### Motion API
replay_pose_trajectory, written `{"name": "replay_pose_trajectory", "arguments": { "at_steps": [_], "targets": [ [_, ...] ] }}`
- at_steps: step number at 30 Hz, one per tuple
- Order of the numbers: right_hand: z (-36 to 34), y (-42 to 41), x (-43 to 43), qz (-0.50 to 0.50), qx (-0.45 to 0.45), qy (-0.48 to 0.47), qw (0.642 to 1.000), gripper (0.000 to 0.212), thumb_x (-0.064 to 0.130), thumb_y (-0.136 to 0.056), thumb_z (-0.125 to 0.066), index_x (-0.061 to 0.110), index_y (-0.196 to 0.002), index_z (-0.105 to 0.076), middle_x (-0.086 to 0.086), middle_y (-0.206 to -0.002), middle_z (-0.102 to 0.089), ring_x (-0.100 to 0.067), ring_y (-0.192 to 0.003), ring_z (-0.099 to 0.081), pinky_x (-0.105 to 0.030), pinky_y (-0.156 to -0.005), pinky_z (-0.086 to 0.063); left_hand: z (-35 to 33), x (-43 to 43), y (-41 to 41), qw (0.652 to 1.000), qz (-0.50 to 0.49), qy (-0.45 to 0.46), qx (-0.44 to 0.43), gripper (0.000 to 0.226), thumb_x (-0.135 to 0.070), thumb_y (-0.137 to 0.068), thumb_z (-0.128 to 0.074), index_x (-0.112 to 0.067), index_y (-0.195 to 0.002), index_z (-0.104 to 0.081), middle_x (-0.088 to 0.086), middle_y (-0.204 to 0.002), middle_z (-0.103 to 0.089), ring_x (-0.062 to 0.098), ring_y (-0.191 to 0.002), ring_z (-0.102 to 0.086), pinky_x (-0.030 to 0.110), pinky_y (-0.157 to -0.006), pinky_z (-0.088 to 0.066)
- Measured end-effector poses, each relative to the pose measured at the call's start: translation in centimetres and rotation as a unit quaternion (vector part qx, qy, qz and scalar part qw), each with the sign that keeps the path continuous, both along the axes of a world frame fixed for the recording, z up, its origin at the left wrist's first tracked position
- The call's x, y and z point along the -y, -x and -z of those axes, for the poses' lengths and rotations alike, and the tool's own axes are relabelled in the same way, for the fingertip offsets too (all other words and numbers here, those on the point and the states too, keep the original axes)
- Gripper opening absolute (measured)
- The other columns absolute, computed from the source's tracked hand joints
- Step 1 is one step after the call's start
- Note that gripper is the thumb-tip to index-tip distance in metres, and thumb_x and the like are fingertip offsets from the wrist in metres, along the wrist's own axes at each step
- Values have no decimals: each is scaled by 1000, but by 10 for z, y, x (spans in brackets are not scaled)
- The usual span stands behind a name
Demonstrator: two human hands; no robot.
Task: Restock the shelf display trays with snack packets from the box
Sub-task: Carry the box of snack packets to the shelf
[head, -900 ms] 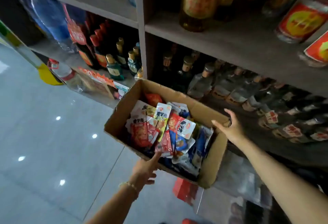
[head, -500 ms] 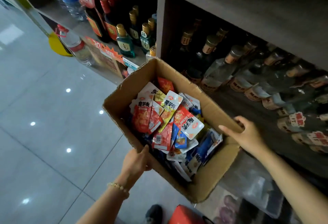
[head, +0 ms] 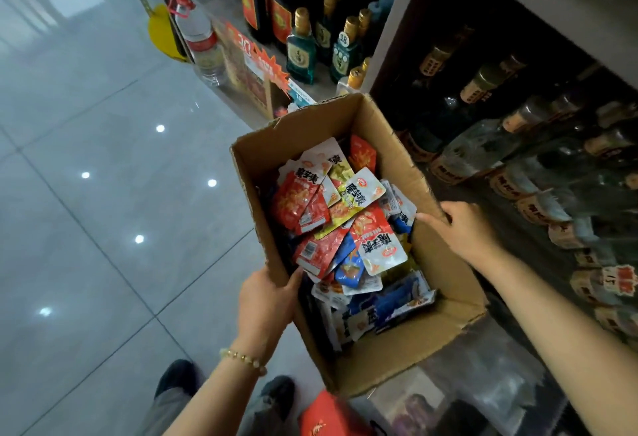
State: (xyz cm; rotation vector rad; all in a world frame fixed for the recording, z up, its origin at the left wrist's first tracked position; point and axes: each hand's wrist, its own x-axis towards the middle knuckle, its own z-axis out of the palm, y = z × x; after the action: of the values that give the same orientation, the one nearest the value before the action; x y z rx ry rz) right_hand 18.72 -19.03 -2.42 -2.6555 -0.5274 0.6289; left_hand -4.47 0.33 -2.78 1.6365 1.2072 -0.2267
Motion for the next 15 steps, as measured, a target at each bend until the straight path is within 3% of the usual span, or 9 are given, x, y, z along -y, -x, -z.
{"name": "replay_pose_trajectory", "arguments": {
  "at_steps": [2,6,10,13,15],
  "targets": [
    [-4,6,-2,-13,6,-1,1000,43,39,-88,-63,-1,-72,-61,-20,-64,-58,-33,-59,-54,-43,-54,-41,7,-6,7,1000,-8,-6,-23,29,-34,-91,-60,-10,-75,-65,4,-68,-69,23,-62,-67,39,-62,-58],
    [-18,32,-9,-39,20,-16,999,48,37,-87,-66,-2,-61,-54,-8,-51,-43,-21,-48,-42,-34,-50,-29,14,-27,38,998,-31,43,15,30,-29,-90,-62,0,-83,-66,10,-72,-71,23,-60,-69,41,-59,-59],
    [-41,76,-21,-39,27,-42,998,53,32,-86,-68,11,-48,-39,2,-44,-29,-15,-45,-31,-32,-50,-22,1,-63,77,996,-50,62,48,53,-46,-76,-65,6,-80,-64,20,-71,-70,35,-66,-69,52,-61,-57],
    [-65,135,-39,-19,1,-68,998,56,26,-86,-69,20,-46,-31,7,-39,-24,-12,-44,-28,-30,-50,-20,-31,-87,122,994,-48,79,52,32,-19,-90,-63,6,-71,-62,12,-57,-65,21,-50,-62,35,-49,-51],
    [-74,178,-49,3,-47,-90,995,53,27,-87,-67,19,-47,-35,7,-40,-27,-11,-45,-29,-29,-52,-19,-55,-103,158,994,-46,88,52,29,-14,-93,-60,5,-71,-63,14,-56,-65,20,-48,-61,30,-47,-47]
  ]
}}
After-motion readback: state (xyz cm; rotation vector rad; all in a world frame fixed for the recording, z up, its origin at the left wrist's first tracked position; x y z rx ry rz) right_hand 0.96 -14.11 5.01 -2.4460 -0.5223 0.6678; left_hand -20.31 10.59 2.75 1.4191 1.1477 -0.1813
